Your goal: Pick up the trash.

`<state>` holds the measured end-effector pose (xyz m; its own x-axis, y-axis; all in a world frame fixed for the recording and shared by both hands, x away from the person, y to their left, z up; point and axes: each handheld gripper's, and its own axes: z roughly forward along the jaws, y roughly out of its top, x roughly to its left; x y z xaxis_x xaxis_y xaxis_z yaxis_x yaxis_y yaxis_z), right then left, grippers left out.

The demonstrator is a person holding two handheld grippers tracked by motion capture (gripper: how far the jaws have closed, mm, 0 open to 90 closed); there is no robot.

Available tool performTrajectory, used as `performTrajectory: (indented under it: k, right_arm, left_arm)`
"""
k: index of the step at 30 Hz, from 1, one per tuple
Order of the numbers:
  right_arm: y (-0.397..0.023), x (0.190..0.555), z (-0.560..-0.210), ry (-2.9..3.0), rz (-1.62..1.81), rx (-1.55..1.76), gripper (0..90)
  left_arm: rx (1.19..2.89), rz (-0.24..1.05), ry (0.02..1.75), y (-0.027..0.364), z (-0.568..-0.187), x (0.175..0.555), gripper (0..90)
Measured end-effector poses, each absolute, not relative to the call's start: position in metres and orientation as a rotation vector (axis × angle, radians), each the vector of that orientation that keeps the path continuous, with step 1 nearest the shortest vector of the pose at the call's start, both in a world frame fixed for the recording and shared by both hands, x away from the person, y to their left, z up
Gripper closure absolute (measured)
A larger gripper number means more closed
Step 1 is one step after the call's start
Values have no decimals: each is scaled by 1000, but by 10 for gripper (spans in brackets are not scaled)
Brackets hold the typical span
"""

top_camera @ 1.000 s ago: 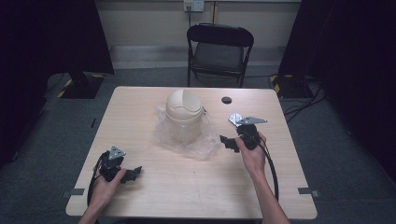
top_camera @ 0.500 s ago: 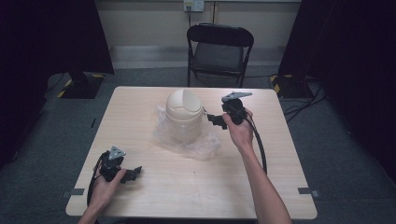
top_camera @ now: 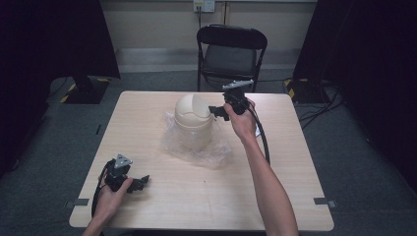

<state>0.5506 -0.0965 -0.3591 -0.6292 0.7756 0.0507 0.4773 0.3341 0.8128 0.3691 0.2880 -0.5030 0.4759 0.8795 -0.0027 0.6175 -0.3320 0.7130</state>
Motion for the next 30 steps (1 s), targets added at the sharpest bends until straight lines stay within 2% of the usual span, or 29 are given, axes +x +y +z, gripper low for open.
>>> performTrajectory:
  k: [18, 30]
  right_arm:
    - [-72, 576, -380, 2335, 1152, 1135, 217]
    - [-64, 579, -388, 2385, 1191, 1127, 214]
  left_arm:
    - [2070, 518, 1234, 288, -503, 369, 0]
    - [2070, 518, 1234, 288, -503, 369, 0]
